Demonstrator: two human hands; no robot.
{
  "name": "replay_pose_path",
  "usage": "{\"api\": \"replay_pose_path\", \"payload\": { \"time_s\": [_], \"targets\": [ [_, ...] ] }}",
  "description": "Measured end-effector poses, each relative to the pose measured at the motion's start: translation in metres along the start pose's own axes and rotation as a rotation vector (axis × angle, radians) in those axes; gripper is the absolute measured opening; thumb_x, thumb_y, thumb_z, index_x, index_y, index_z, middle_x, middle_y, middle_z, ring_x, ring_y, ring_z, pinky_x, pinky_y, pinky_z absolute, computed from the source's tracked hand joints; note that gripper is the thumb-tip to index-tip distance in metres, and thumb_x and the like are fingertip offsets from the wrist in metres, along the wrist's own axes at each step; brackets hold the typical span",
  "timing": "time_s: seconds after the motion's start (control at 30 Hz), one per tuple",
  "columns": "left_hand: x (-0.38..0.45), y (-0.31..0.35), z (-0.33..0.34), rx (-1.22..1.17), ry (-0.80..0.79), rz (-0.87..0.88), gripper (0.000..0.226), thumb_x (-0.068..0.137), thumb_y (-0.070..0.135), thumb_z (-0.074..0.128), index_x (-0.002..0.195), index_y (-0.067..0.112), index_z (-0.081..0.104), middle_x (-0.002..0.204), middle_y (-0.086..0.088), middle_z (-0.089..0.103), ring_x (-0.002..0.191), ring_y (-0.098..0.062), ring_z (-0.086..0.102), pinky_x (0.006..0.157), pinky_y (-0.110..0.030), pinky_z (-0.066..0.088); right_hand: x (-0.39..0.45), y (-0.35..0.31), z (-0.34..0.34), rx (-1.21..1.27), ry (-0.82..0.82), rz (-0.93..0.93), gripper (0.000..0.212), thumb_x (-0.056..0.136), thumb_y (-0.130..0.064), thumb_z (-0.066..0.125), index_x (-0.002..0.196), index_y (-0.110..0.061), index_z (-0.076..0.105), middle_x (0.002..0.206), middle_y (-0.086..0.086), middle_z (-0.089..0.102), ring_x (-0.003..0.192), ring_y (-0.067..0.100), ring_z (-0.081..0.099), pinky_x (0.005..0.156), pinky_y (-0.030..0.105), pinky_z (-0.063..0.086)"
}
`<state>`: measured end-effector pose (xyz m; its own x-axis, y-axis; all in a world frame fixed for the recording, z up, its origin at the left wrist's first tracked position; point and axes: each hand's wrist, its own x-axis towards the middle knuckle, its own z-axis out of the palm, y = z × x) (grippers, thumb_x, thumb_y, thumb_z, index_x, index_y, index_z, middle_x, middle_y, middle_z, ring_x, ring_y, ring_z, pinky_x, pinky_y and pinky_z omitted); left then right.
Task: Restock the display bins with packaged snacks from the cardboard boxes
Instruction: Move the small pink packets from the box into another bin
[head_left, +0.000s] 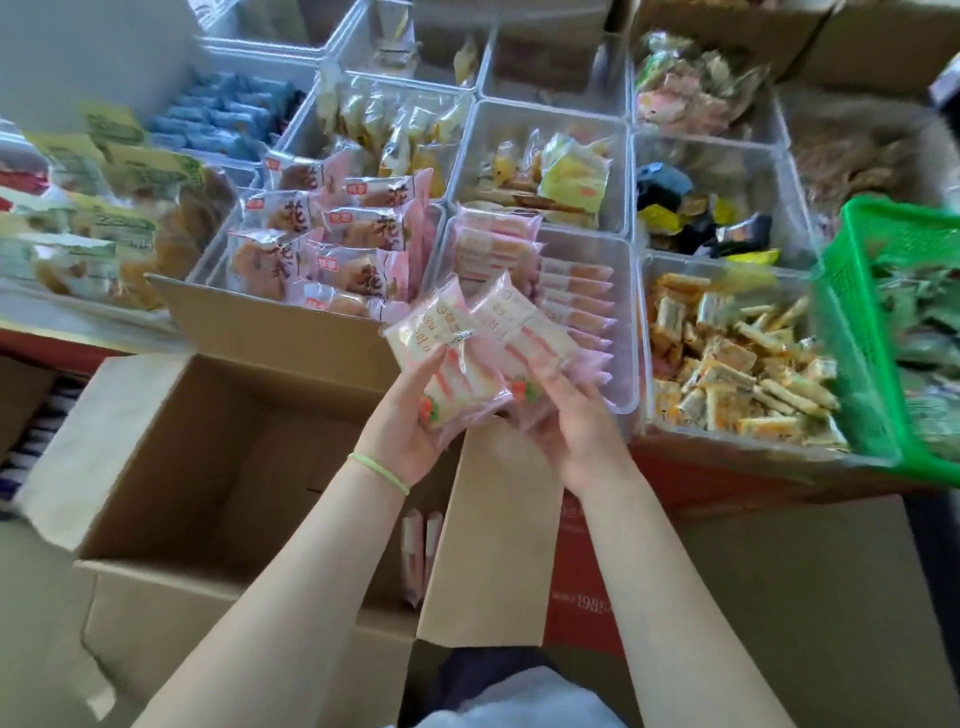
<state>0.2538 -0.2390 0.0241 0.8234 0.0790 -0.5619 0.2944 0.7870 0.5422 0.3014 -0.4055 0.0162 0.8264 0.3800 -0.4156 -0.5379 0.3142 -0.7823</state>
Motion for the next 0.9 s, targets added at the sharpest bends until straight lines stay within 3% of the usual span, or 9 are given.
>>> {"api": "replay_pose_path", "payload": {
  "time_s": [0.1,0.17,0.3,0.4,0.5,0.63,0.77,0.83,0.9],
  "targets": [
    [0.018,-0.005,-0.005,0.115,0.055,0.096,0.056,0.084,0.024,0.075,0.135,0.01,0.057,0.131,-0.017,0.062,0.121,-0.035,0.06,0.107,-0.052,0.043,0.024,-0.021,-0.016,-0.139,0.213,-0.131,0.028,0.094,-0.016,0.067,0.122,-0.019,0.066,0.118,0.005,0.072,0.112,0.027,0.068,0.095,0.048,0.054],
    [0.027,-0.006,-0.005,0.183,0.159,0.161,0.049,0.084,0.021,0.076,0.129,0.01,0.06,0.124,-0.016,0.067,0.113,-0.032,0.065,0.095,-0.045,0.053,0.051,-0.027,-0.026,-0.302,0.314,-0.166,0.031,0.091,-0.017,0.071,0.121,-0.02,0.064,0.114,0.001,0.073,0.102,0.017,0.071,0.085,0.037,0.059],
    [0.041,0.0,-0.005,0.245,0.282,0.242,0.043,0.086,0.022,0.075,0.125,0.011,0.061,0.116,-0.013,0.071,0.103,-0.028,0.07,0.06,-0.025,0.056,0.116,-0.033,-0.025,-0.447,0.275,-0.162,0.037,0.087,-0.012,0.074,0.122,-0.017,0.062,0.115,0.003,0.072,0.104,0.018,0.069,0.09,0.04,0.058],
    [0.048,0.006,-0.002,0.269,0.303,0.205,0.047,0.087,0.028,0.073,0.128,0.011,0.059,0.118,-0.014,0.07,0.104,-0.031,0.068,0.066,-0.039,0.06,0.166,-0.039,-0.011,-0.544,0.208,-0.175,0.034,0.088,-0.009,0.073,0.12,-0.011,0.061,0.116,0.005,0.069,0.109,0.022,0.066,0.097,0.038,0.054],
    [0.056,0.008,-0.003,0.265,0.319,0.21,0.048,0.085,0.028,0.076,0.126,0.01,0.06,0.115,-0.012,0.071,0.106,-0.031,0.068,0.055,-0.027,0.059,0.203,-0.035,-0.005,-0.759,0.333,-0.079,0.05,0.085,-0.029,0.078,0.125,-0.013,0.054,0.124,0.004,0.061,0.113,0.024,0.06,0.098,0.039,0.049],
    [0.064,0.007,-0.007,0.278,0.322,0.211,0.053,0.078,0.031,0.082,0.124,0.012,0.061,0.111,-0.009,0.073,0.104,-0.028,0.07,0.093,-0.048,0.055,0.215,-0.03,-0.009,-0.956,0.443,-0.024,0.033,0.088,-0.035,0.07,0.109,-0.02,0.048,0.111,0.003,0.061,0.095,0.024,0.058,0.08,0.034,0.046],
    [0.067,0.006,-0.009,0.263,0.309,0.212,0.049,0.082,0.03,0.078,0.125,0.013,0.06,0.112,-0.008,0.073,0.104,-0.026,0.07,0.099,-0.05,0.051,0.21,-0.032,-0.007,-0.925,0.476,-0.033,0.029,0.092,-0.035,0.064,0.107,-0.02,0.045,0.116,0.004,0.063,0.095,0.024,0.059,0.084,0.038,0.05],
    [0.066,0.005,-0.008,0.242,0.288,0.198,0.047,0.086,0.032,0.074,0.128,0.015,0.059,0.115,-0.008,0.072,0.108,-0.027,0.069,0.1,-0.049,0.051,0.198,-0.041,-0.003,-0.865,0.498,-0.028,0.038,0.096,-0.034,0.061,0.123,-0.015,0.042,0.118,-0.003,0.054,0.098,0.02,0.051,0.09,0.038,0.045],
    [0.065,0.006,-0.006,0.165,0.253,0.174,0.045,0.092,0.033,0.066,0.133,0.016,0.056,0.12,-0.008,0.07,0.112,-0.028,0.067,0.098,-0.045,0.051,0.178,-0.05,0.003,-0.83,0.528,-0.038,0.038,0.1,-0.033,0.055,0.127,-0.01,0.043,0.108,-0.002,0.043,0.092,0.017,0.039,0.082,0.032,0.036]
  ]
}}
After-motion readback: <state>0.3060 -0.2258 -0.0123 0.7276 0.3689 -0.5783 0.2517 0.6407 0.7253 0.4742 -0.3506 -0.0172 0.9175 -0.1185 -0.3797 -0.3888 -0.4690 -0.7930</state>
